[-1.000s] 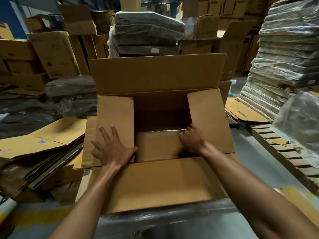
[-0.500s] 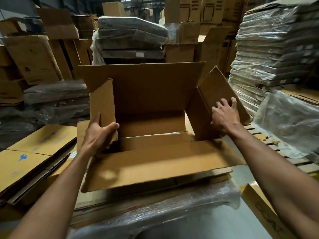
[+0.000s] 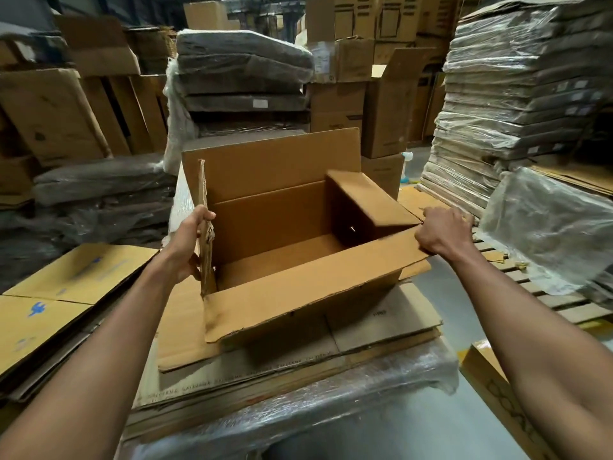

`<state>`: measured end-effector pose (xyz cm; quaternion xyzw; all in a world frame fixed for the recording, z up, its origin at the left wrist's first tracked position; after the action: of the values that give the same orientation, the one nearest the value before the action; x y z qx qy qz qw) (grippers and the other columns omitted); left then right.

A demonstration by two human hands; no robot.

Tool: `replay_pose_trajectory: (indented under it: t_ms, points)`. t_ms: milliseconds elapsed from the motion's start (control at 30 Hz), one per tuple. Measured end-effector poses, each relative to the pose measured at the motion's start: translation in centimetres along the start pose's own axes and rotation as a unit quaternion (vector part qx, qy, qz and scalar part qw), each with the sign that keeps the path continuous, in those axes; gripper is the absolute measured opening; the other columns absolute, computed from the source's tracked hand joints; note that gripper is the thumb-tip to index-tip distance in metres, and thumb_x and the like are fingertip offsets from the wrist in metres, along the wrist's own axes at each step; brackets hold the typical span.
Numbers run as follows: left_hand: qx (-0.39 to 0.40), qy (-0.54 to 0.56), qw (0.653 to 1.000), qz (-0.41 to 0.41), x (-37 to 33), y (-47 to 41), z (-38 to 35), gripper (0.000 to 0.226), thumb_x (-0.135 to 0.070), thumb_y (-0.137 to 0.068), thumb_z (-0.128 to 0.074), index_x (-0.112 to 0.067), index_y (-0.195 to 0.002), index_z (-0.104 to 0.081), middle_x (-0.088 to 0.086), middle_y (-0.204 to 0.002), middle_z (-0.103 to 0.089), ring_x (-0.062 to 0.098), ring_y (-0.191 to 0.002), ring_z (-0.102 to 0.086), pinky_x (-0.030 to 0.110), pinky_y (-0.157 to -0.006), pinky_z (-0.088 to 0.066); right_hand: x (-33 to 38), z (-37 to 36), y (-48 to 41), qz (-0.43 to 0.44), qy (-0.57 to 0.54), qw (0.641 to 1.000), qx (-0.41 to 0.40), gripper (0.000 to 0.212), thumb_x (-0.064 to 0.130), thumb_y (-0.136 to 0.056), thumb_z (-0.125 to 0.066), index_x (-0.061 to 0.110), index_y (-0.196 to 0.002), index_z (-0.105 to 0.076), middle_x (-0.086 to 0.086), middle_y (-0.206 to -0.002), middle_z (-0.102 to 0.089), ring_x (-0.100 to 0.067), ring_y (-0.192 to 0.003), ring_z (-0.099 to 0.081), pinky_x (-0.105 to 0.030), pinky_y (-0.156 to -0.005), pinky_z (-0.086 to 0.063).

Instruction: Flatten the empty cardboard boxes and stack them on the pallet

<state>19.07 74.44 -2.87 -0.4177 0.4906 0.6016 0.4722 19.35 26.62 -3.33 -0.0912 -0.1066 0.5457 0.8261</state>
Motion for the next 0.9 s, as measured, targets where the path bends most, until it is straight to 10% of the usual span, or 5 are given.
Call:
replay_pose_trajectory:
  t_ms: [167, 367, 467, 600, 900]
  points:
    - [0.011, 0.009, 1.000, 0.017, -1.2, 0.1, 0.4, 0.032, -0.031, -0.064, -0.049, -0.014, -0.091, -0.054, 0.014, -0.095, -0.045, 0.035, -0.076, -0.046, 0.044, -0.051, -0.049, -2.2, -0.4, 1.8, -0.113, -0.263, 0.957, -0.057, 0.043, 0.023, -0.094, -0.060, 0.013, -0.136, -0.057, -0.018, -0.133, -0.061, -0.038, -0.130, -0.046, -0.050, -0.107, -0.035]
    - [-0.035, -0.074, 0.996, 0.027, -3.6, -0.6, 0.3, 0.028, -0.006, -0.081, -0.046, -0.002, -0.107, -0.054, 0.017, -0.109, -0.053, 0.044, -0.101, -0.054, 0.066, -0.083, -0.053, -1.9, -6.3, 9.9, -0.317, -0.648, 0.682, -0.120, 0.096, 0.038, -0.087, -0.070, 0.014, -0.161, -0.013, -0.015, -0.165, -0.024, -0.036, -0.145, -0.036, -0.046, -0.116, -0.036]
    - [-0.080, -0.142, 0.986, 0.031, -3.5, -0.9, 0.6, 0.043, -0.015, -0.105, -0.039, -0.003, -0.147, -0.040, 0.022, -0.139, -0.052, 0.052, -0.121, -0.054, 0.071, -0.090, -0.050, -0.7, -4.3, 11.0, -0.241, -0.512, 0.809, -0.159, 0.089, 0.033, -0.086, -0.069, 0.013, -0.159, -0.022, -0.017, -0.166, -0.020, -0.036, -0.149, -0.027, -0.056, -0.121, -0.025]
    - [-0.089, -0.226, 0.970, -0.009, -3.7, -0.6, 1.5, 0.029, -0.001, -0.096, -0.042, 0.008, -0.118, -0.058, 0.024, -0.100, -0.065, 0.039, -0.084, -0.067, 0.046, -0.066, -0.061, 5.1, 2.4, 6.6, 0.095, -0.243, 0.956, -0.133, 0.041, 0.008, -0.084, -0.061, 0.018, -0.123, -0.069, -0.011, -0.125, -0.068, -0.030, -0.116, -0.062, -0.053, -0.109, -0.043]
    - [-0.094, -0.262, 0.959, -0.047, -1.8, 1.4, 2.4, 0.026, -0.011, -0.098, -0.043, -0.005, -0.118, -0.057, 0.022, -0.100, -0.064, 0.034, -0.084, -0.067, 0.041, -0.061, -0.054, 10.5, -3.7, 0.5, 0.150, 0.162, 0.954, 0.202, 0.039, 0.059, -0.100, -0.048, 0.029, -0.117, -0.065, 0.000, -0.099, -0.064, -0.022, -0.092, -0.063, -0.038, -0.076, -0.053]
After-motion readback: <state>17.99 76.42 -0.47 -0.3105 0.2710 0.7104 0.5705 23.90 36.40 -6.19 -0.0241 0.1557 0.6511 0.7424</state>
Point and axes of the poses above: each hand's wrist, its own y-axis away from the middle knuckle, its own z-axis out of the back of the hand, x = y × z, the point moved 7 cm from there along -y, towards the middle knuckle
